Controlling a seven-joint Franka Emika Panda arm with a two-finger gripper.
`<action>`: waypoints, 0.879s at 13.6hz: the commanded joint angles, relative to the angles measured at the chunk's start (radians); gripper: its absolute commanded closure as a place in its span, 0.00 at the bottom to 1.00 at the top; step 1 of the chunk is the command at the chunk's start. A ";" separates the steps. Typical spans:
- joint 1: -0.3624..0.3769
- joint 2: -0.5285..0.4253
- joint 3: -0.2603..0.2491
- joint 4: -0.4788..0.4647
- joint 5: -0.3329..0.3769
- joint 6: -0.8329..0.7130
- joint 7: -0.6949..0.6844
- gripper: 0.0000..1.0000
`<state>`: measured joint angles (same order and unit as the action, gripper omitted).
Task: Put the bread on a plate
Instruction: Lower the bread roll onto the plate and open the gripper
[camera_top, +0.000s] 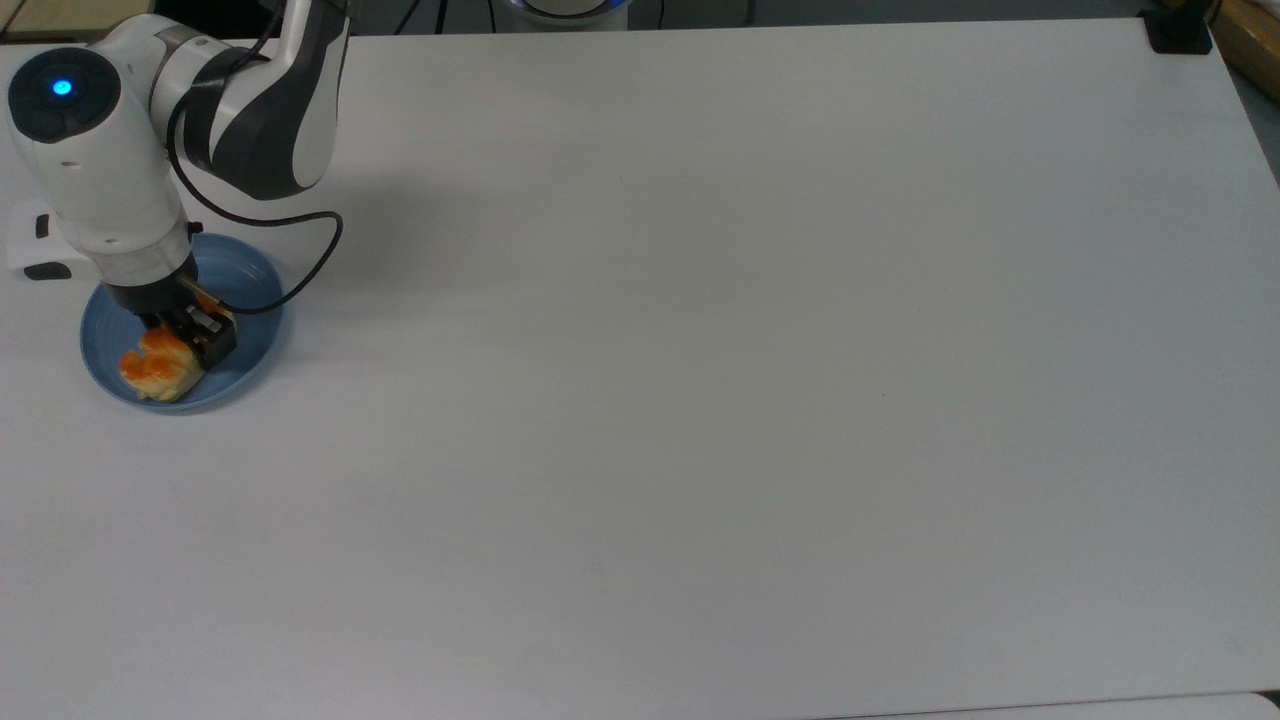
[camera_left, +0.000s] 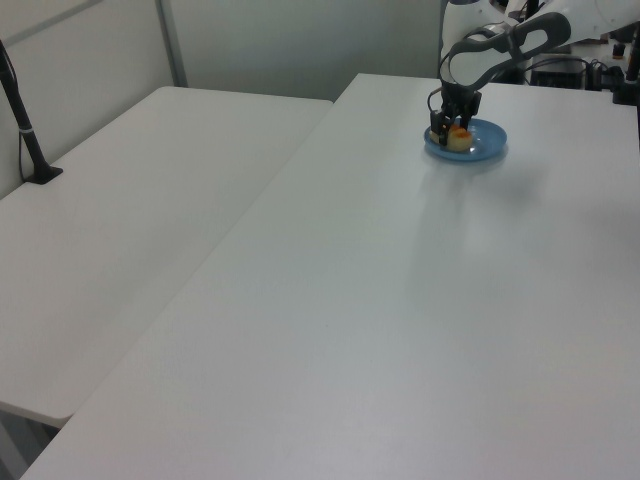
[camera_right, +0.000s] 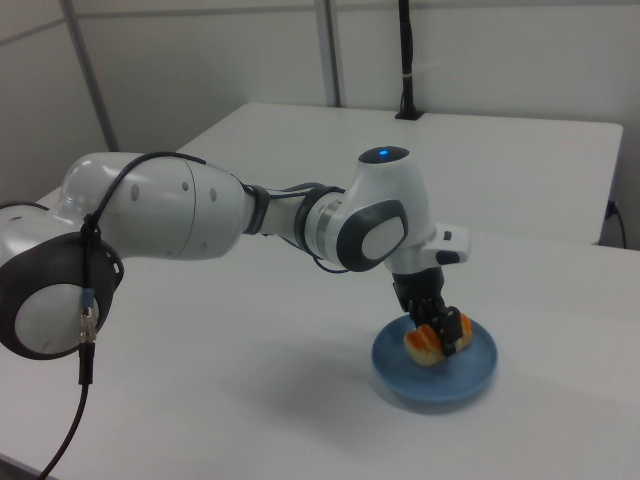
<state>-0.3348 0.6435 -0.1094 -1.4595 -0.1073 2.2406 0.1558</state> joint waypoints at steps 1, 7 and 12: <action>-0.006 -0.025 0.005 -0.035 0.017 0.017 -0.036 0.00; 0.025 -0.094 0.016 -0.027 0.046 0.005 -0.033 0.00; 0.091 -0.215 0.014 -0.025 0.043 -0.153 -0.064 0.00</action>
<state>-0.2803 0.5410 -0.0882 -1.4453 -0.0826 2.1827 0.1402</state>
